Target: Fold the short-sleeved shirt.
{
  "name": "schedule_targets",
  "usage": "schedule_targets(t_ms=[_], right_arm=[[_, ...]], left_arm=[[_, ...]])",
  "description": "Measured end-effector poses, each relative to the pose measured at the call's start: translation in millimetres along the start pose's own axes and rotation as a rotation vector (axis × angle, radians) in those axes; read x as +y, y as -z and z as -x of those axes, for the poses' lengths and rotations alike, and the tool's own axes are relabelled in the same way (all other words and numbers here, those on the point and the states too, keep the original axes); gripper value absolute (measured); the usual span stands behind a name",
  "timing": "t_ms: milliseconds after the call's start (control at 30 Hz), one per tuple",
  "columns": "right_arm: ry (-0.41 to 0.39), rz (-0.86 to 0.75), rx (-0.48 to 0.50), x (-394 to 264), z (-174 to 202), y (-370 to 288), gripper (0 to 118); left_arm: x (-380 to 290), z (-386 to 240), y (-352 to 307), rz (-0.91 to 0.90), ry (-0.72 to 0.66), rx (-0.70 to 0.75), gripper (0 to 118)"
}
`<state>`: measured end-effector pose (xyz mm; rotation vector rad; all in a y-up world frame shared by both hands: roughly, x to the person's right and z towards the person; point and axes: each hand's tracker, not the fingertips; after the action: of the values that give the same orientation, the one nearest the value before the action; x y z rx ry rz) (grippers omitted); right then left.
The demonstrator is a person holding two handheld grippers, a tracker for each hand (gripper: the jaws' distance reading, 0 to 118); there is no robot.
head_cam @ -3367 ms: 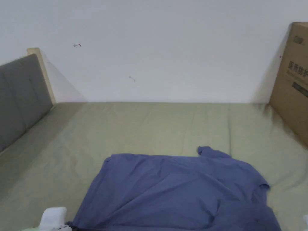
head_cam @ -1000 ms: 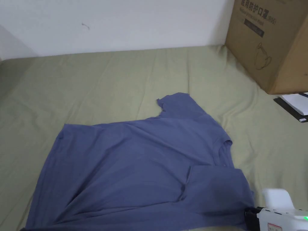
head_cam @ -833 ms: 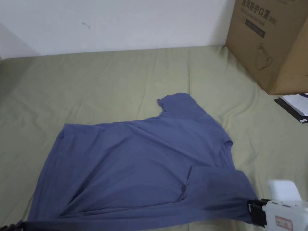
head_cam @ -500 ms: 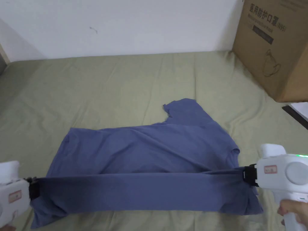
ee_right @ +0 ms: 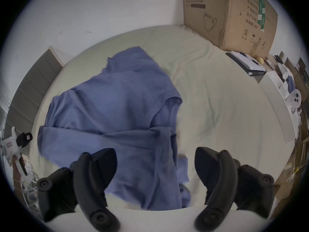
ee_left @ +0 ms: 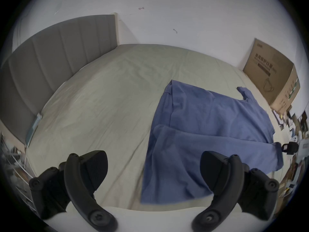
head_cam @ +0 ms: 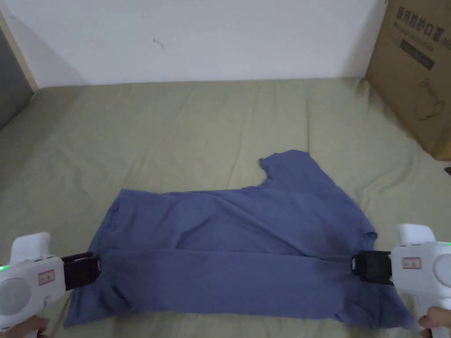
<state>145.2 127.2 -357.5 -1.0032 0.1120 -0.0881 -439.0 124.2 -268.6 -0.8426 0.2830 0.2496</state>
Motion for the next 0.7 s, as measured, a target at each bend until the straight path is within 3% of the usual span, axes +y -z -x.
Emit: schedule_targets(t_ms=[33,67,100,133,167,200,233,333,400,433,500,533,700], right_arm=[[-0.02,-0.018,0.018,-5.8,1.6,-8.4,91],[-0.03,-0.024,0.031,-13.1,4.0,-16.9,77],[-0.042,-0.015,0.042,-20.9,7.1,-24.3,59],[-0.043,-0.017,0.045,-30.3,4.9,-25.8,34],[-0.044,-0.021,0.048,-39.8,8.3,-29.8,17],[-0.043,-0.023,0.046,-49.4,11.4,-33.3,4],[-0.035,-0.023,0.05,-56.6,12.1,-36.0,0],[0.065,-0.053,0.073,-77.1,11.9,-41.9,0],[0.073,-0.066,0.071,-83.4,10.6,-41.0,0],[0.07,-0.073,0.067,-85.6,10.7,-41.7,0],[0.062,-0.069,0.063,-87.2,10.5,-42.3,0],[0.065,-0.068,0.064,-88.6,8.8,-40.1,0],[0.085,-0.071,0.059,-91.7,3.2,-42.7,0]], left_arm=[[-4.5,6.5,-8.9,-0.007,-0.005,-0.017,104],[-12.4,9.9,-20.3,-0.016,-0.01,-0.042,88],[-21.2,12.3,-28.9,-0.044,-0.023,-0.071,67],[-28.8,13.7,-33.9,-0.046,-0.025,-0.07,33],[-39.1,10.0,-47.7,-0.035,-0.027,-0.059,15],[-46.9,10.4,-49.6,-0.027,-0.027,-0.056,9],[-53.8,10.2,-51.1,-0.024,-0.027,-0.046,0],[-66.2,17.8,-41.0,-0.002,-0.08,-0.074,0],[-67.8,14.8,-37.2,0.001,-0.077,-0.091,1],[-66.8,15.9,-33.1,-0.003,-0.069,-0.086,18],[-65.1,12.2,-26.3,-0.03,-0.014,-0.062,83],[-64.5,11.4,-19.2,-0.024,-0.01,-0.061,105],[-71.7,3.8,21.2,0.17,0.017,0.022,103]])
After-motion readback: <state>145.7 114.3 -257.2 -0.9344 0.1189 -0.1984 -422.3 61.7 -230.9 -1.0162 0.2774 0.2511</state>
